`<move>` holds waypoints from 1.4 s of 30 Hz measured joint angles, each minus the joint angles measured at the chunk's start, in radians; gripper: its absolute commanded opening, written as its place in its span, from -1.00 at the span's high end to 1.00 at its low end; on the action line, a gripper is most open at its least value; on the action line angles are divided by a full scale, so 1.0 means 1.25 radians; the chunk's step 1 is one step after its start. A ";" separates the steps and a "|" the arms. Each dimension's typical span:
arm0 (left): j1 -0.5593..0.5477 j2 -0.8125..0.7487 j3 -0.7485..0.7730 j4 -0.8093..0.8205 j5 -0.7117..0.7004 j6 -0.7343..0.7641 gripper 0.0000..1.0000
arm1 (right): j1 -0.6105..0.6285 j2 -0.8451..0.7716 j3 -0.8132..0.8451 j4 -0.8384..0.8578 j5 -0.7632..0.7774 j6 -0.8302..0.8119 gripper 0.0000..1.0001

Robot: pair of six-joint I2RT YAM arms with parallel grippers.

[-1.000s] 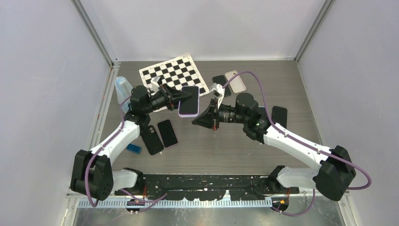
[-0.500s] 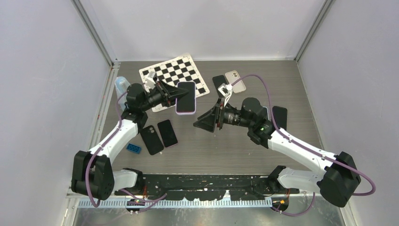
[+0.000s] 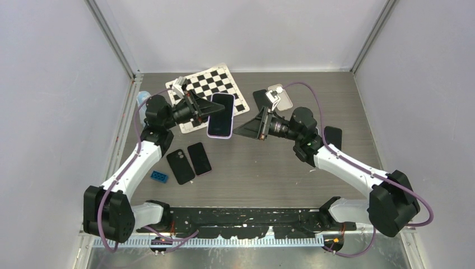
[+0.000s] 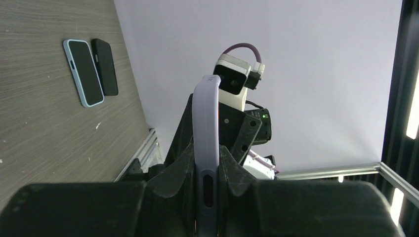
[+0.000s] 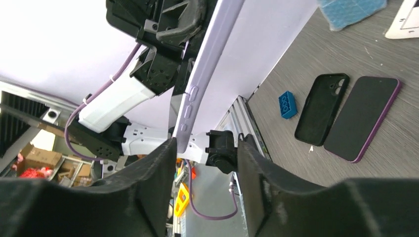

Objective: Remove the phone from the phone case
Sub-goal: Remove the phone case from the phone.

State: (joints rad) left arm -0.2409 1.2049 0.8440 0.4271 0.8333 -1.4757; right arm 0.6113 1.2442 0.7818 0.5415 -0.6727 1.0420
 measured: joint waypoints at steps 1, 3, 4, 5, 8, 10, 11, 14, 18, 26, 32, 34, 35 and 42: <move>0.000 -0.001 0.003 -0.003 0.002 0.004 1.00 | 0.000 0.000 0.000 0.005 -0.007 0.007 -0.23; 0.000 -0.003 0.007 -0.007 0.004 0.013 1.00 | 0.000 0.000 0.002 0.019 -0.021 0.011 -0.27; 0.000 -0.004 0.007 -0.010 0.004 0.015 1.00 | 0.000 0.000 0.005 0.025 -0.028 0.014 -0.27; 0.000 -0.004 0.007 -0.013 0.004 0.015 1.00 | 0.002 0.000 0.008 0.030 -0.032 0.014 -0.28; 0.000 -0.004 0.007 -0.022 0.004 0.016 1.00 | 0.006 0.000 0.016 0.044 -0.045 0.014 -0.24; 0.000 -0.004 0.007 -0.026 0.004 0.016 1.00 | 0.009 0.002 0.022 0.045 -0.050 0.012 -0.14; 0.000 -0.004 0.007 -0.029 0.004 0.016 1.00 | 0.013 0.005 0.025 0.046 -0.052 0.010 -0.04; 0.000 -0.004 0.007 -0.035 0.003 0.015 1.00 | 0.025 0.022 0.038 0.050 -0.056 0.005 0.16; 0.000 -0.004 0.007 -0.043 0.004 0.014 1.00 | 0.040 0.044 0.041 0.060 -0.059 -0.002 0.36; 0.001 0.005 0.007 -0.042 0.017 -0.017 1.00 | 0.049 0.057 0.041 0.081 -0.065 -0.045 0.47; 0.001 0.014 0.005 -0.020 0.026 -0.047 1.00 | 0.049 0.057 0.041 0.093 -0.073 -0.122 0.38; 0.002 0.014 0.002 -0.014 0.027 -0.048 1.00 | 0.049 0.057 0.041 0.095 -0.078 -0.154 0.34; 0.002 0.014 0.001 -0.012 0.028 -0.049 1.00 | 0.049 0.057 0.041 0.095 -0.082 -0.173 0.33; 0.003 0.026 0.000 -0.009 0.034 -0.077 1.00 | 0.052 0.058 0.063 0.083 -0.125 -0.256 0.08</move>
State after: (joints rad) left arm -0.2371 1.2377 0.8444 0.4156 0.8761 -1.5719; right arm 0.6762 1.3163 0.8600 0.6456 -0.8284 0.7216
